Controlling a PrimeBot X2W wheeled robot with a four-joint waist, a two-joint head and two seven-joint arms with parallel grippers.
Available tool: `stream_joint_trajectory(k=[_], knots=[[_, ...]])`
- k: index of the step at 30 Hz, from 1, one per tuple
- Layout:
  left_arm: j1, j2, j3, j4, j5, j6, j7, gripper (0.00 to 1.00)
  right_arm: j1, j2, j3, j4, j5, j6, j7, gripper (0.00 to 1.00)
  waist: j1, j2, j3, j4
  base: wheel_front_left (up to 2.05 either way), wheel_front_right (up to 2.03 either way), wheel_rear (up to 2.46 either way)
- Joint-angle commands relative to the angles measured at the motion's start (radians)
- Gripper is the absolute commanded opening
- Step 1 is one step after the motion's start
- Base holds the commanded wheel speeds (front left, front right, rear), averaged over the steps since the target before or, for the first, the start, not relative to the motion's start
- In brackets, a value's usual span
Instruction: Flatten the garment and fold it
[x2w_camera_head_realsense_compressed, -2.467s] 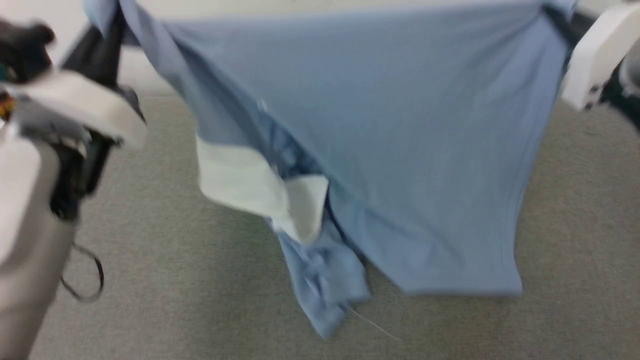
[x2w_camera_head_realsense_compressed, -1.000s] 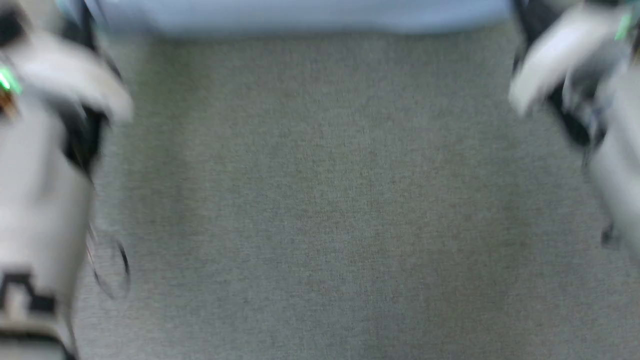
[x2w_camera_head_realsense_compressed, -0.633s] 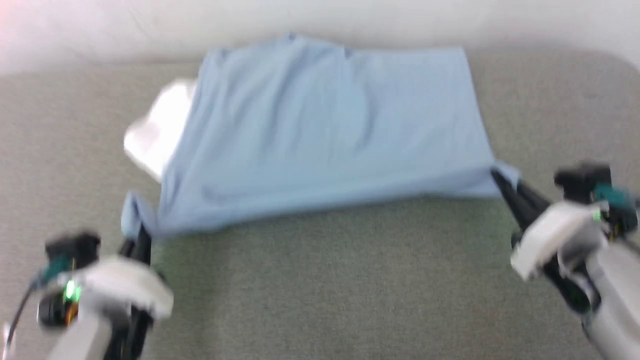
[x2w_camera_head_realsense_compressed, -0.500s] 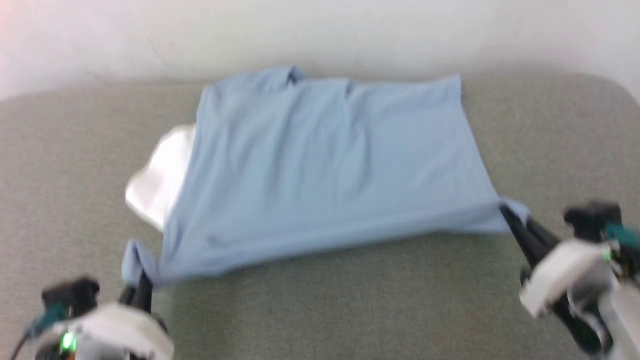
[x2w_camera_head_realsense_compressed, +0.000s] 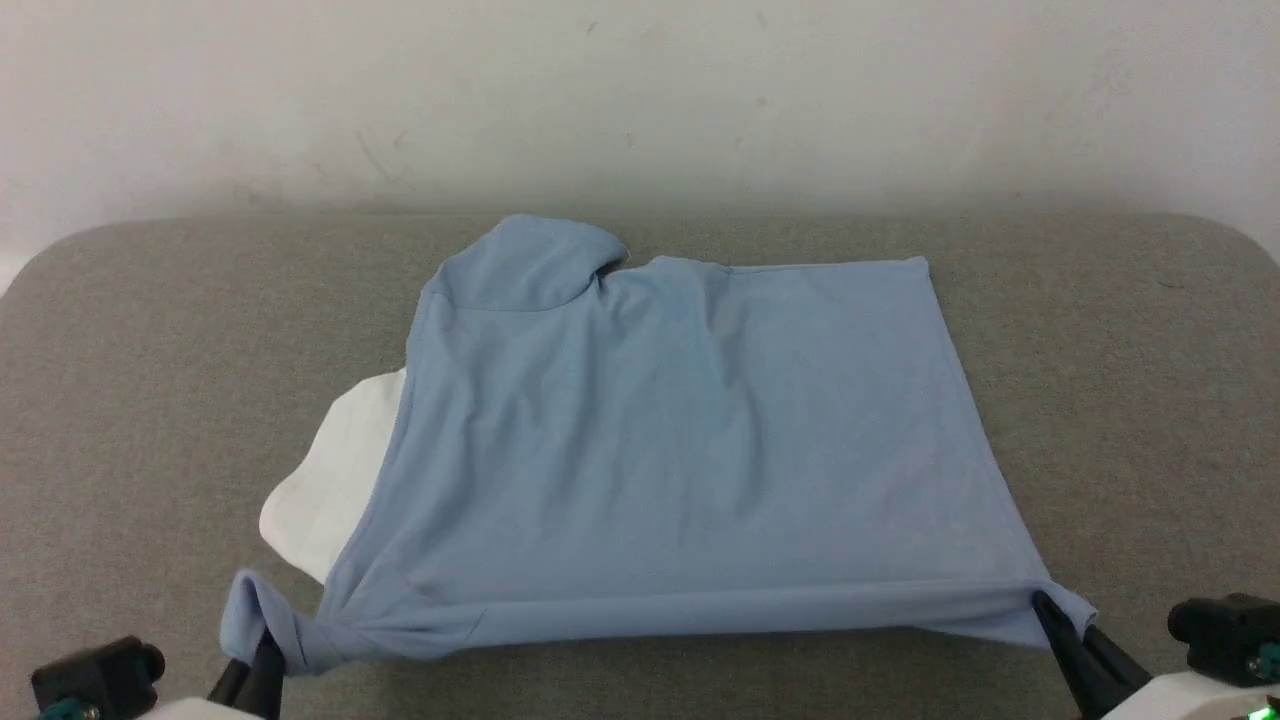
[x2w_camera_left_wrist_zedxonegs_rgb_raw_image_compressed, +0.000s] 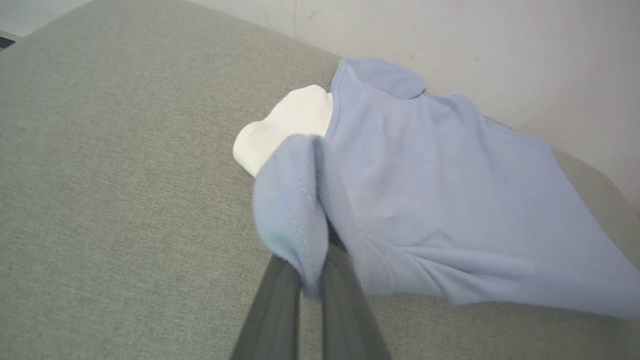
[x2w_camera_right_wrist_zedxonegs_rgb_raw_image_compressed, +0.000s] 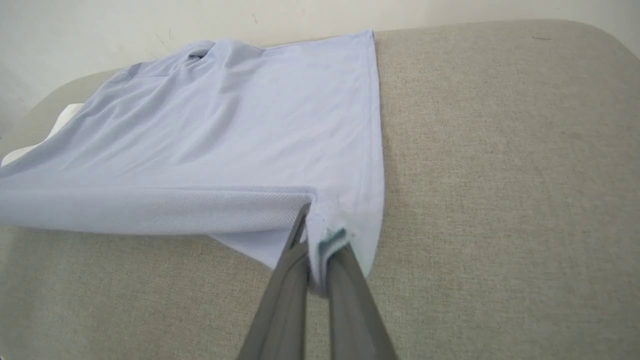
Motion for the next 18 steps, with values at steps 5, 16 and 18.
stream_joint_trajectory(k=[5, 16, 18], knots=[[-0.171, 0.011, -0.013, 0.069, 0.019, -0.050, 0.004, 0.00, -0.094, -0.008, 0.003, -0.001, -0.032, -0.002, 0.052, 0.00, 0.0002, -0.0001, 0.054, -0.024, 0.00, 0.00, 0.00], [-0.542, -0.053, -0.103, 0.397, 0.041, -0.183, 0.017, 0.00, -0.420, -0.069, 0.117, 0.267, -0.002, -0.002, 0.025, 0.00, 0.0002, -0.0001, 0.162, -0.055, 0.00, 0.00, 0.00], [-0.600, -0.065, -0.122, 0.457, 0.059, -0.203, 0.005, 0.00, -0.475, -0.084, 0.140, 0.333, -0.004, -0.002, 0.009, 0.00, 0.0002, -0.0001, 0.182, -0.054, 0.00, 0.00, 0.00]])
